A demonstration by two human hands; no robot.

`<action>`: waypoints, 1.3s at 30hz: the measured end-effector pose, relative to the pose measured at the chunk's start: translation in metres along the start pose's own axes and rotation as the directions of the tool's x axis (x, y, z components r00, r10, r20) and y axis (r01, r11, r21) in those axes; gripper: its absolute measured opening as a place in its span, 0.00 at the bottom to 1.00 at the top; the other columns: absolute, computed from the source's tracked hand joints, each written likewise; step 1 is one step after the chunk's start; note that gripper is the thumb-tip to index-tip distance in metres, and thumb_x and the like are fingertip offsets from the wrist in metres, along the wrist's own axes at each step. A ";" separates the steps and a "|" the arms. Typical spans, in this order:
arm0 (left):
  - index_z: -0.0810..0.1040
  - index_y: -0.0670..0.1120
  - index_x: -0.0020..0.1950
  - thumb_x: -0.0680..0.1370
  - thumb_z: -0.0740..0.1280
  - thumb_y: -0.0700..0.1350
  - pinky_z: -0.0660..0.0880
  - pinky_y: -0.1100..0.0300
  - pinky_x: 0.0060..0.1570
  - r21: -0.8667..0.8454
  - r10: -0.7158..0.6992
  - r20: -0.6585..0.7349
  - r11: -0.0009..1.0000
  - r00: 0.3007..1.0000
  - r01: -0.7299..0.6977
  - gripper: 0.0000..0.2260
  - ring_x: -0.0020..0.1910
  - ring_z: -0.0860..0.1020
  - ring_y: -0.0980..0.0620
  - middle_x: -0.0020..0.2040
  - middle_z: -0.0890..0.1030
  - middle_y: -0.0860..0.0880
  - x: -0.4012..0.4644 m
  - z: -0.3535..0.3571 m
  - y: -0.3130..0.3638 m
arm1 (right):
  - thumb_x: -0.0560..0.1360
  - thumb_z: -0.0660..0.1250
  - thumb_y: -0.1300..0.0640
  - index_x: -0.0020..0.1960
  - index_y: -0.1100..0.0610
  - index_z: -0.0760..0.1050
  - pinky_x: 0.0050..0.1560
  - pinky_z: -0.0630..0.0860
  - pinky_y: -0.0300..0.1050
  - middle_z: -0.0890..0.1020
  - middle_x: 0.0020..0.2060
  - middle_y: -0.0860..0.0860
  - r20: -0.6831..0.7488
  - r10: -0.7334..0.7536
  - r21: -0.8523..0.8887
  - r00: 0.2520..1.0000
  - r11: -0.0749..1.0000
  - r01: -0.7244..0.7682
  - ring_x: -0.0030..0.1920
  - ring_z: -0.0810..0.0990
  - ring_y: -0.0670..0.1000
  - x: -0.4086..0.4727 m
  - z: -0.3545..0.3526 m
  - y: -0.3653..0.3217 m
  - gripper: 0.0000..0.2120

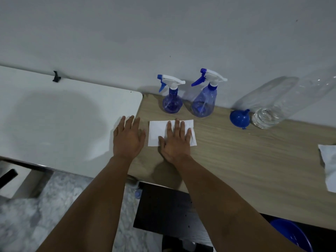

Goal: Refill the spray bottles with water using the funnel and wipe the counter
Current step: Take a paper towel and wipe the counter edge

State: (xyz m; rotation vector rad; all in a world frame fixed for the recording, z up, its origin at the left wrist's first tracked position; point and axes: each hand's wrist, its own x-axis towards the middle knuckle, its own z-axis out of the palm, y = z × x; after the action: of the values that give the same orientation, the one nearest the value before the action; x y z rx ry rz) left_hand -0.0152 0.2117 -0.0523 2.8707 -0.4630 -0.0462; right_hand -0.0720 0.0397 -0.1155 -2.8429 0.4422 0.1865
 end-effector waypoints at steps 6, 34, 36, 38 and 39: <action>0.69 0.46 0.76 0.82 0.58 0.54 0.63 0.41 0.71 -0.042 0.010 -0.004 0.999 1.000 -0.010 0.23 0.79 0.58 0.42 0.77 0.68 0.44 -0.008 0.005 0.023 | 0.84 0.43 0.38 0.86 0.57 0.42 0.81 0.35 0.64 0.42 0.85 0.58 -0.034 0.080 0.028 0.996 0.997 -0.079 0.84 0.38 0.59 -0.020 -0.010 0.046 0.37; 0.70 0.45 0.76 0.82 0.59 0.55 0.62 0.42 0.72 -0.023 0.157 -0.009 0.987 0.987 -0.158 0.24 0.77 0.61 0.41 0.76 0.69 0.44 -0.072 0.028 0.230 | 0.85 0.43 0.40 0.85 0.60 0.37 0.82 0.36 0.60 0.40 0.85 0.56 0.014 0.474 0.070 0.881 0.878 -0.474 0.84 0.36 0.55 -0.194 -0.072 0.366 0.36; 0.70 0.45 0.75 0.82 0.61 0.54 0.62 0.41 0.72 -0.025 0.158 -0.022 0.987 0.987 -0.159 0.24 0.77 0.62 0.40 0.75 0.70 0.44 -0.077 0.022 0.233 | 0.85 0.43 0.41 0.85 0.61 0.37 0.82 0.36 0.62 0.40 0.85 0.57 -0.007 0.524 0.077 0.852 0.850 -0.522 0.84 0.36 0.56 -0.210 -0.064 0.355 0.36; 0.70 0.45 0.75 0.82 0.62 0.54 0.63 0.41 0.71 -0.028 0.143 -0.030 0.989 0.989 -0.143 0.24 0.77 0.62 0.40 0.75 0.70 0.43 -0.085 0.014 0.231 | 0.85 0.43 0.41 0.84 0.61 0.37 0.82 0.36 0.64 0.40 0.84 0.59 0.004 0.575 0.100 0.818 0.814 -0.573 0.84 0.36 0.58 -0.218 -0.058 0.335 0.37; 0.70 0.44 0.75 0.82 0.62 0.54 0.63 0.41 0.71 -0.031 0.132 -0.039 0.991 0.990 -0.133 0.24 0.76 0.63 0.39 0.75 0.70 0.43 -0.088 0.011 0.227 | 0.85 0.43 0.41 0.84 0.62 0.37 0.81 0.36 0.65 0.40 0.84 0.59 0.018 0.593 0.109 0.805 0.799 -0.591 0.84 0.36 0.60 -0.218 -0.055 0.323 0.37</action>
State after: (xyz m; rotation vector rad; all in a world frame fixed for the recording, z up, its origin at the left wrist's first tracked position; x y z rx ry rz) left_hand -0.1693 0.0274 -0.0100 2.7953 -0.6385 0.0216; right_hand -0.3746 -0.2115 -0.1019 -2.5039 1.3011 0.2419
